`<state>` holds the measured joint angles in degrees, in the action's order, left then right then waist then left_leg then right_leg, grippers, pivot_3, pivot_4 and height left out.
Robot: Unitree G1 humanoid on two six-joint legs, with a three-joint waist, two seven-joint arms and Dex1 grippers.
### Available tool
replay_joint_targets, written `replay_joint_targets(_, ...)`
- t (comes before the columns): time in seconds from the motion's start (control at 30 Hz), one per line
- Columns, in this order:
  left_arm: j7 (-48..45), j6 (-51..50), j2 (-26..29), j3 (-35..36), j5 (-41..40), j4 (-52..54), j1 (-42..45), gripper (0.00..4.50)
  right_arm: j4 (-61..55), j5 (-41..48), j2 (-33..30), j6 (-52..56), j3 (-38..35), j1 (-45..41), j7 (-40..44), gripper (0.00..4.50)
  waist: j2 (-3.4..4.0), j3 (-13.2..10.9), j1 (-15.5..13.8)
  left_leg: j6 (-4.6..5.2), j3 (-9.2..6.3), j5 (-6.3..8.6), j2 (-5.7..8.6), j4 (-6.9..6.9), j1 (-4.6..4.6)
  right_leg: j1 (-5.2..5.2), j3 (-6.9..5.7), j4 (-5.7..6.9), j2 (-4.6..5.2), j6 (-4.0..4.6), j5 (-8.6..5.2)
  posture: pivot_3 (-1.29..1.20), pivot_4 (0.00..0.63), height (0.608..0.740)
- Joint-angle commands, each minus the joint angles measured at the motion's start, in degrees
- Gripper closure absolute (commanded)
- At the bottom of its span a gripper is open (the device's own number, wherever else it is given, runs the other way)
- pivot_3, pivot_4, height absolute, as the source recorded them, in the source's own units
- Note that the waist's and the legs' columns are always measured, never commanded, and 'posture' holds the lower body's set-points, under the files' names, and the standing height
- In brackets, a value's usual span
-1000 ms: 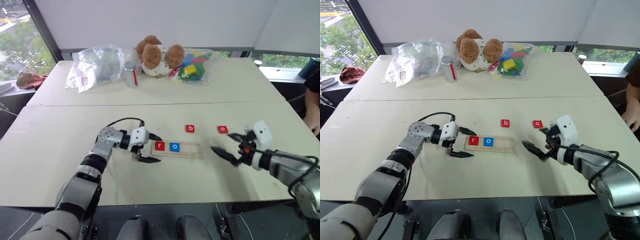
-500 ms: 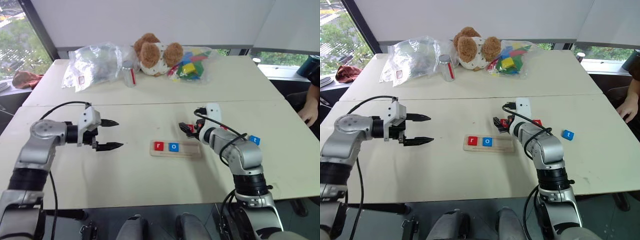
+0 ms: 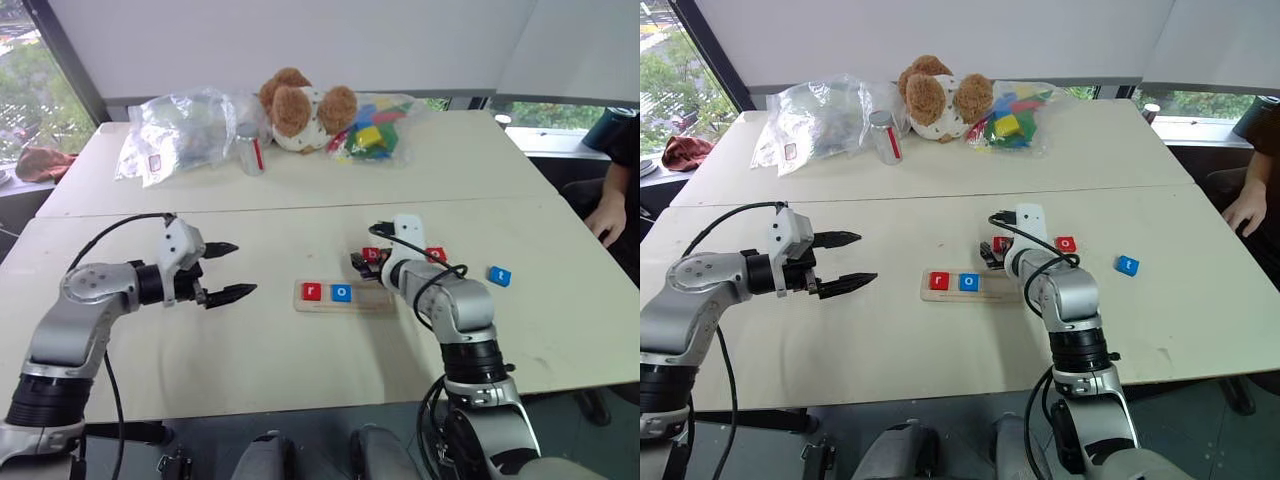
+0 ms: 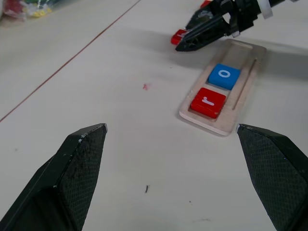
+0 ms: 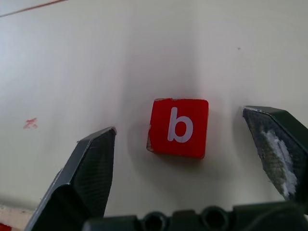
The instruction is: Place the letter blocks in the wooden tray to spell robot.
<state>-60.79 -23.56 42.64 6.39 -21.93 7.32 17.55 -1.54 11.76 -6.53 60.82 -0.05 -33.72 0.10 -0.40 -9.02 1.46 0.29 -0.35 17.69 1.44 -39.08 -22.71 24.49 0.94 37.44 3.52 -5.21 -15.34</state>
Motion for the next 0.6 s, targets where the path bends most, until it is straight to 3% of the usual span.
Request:
replay_joint_targets(0.03, 1.13, 0.44, 0.10, 0.62, -0.70, 2.44, -0.33, 0.00, 2.11, -1.47, 0.44, -0.69, 1.37, 0.57, 0.18, 1.25, -0.02, 0.01, 0.01, 0.00, 0.01, 0.00, 0.00, 0.00, 0.02, -0.02, 0.00, 0.00, 0.01, 0.00, 0.00, 0.00, 0.150, 0.740)
replay_joint_targets(0.17, 0.49, -0.42, 0.22, 0.32, -2.03, 2.79, -0.23, 0.00, 3.30, -3.47, -0.32, -2.92, 0.94, 0.10, 0.05, 3.24, -0.02, 0.02, 0.55, 0.00, 0.01, 0.00, 0.00, 0.04, 0.08, -0.04, 0.01, 0.00, 0.00, 0.00, 0.00, 0.00, 0.150, 0.740)
replay_joint_targets(0.37, -3.01, 0.38, 0.19, -4.28, -2.00, 2.64, 1.75, 0.00, -7.81, -4.58, -5.45, -1.65, -0.54, 1.58, 1.37, 3.34, 0.03, 0.00, 0.38, 0.00, 0.01, 0.00, 0.00, 0.06, 0.07, -0.05, 0.01, 0.00, 0.02, 0.00, 0.00, 0.00, 0.150, 0.740)
replay_joint_targets(0.5, -5.24, -0.10, -0.01, -6.94, -2.59, 3.61, 3.34, 0.00, -27.83, -4.44, -9.27, 10.09, -4.45, 9.92, 0.58, 3.34, 0.03, 0.00, -0.67, 0.01, -0.01, 0.01, 0.01, 0.05, -0.25, 0.19, -0.01, -0.06, 0.03, 0.00, 0.00, 0.00, 0.150, 0.740)
replay_joint_targets(0.6, -5.73, 0.14, -0.55, -8.08, -2.08, 2.13, 4.89, 0.00, -39.04, -5.56, -7.35, 20.33, -8.63, 14.81, -1.45, 3.34, 0.02, 0.01, -0.78, 0.02, -0.06, 0.02, 0.01, 0.03, -0.43, 0.31, -0.03, -0.09, 0.02, 0.00, 0.00, 0.00, 0.150, 0.740)
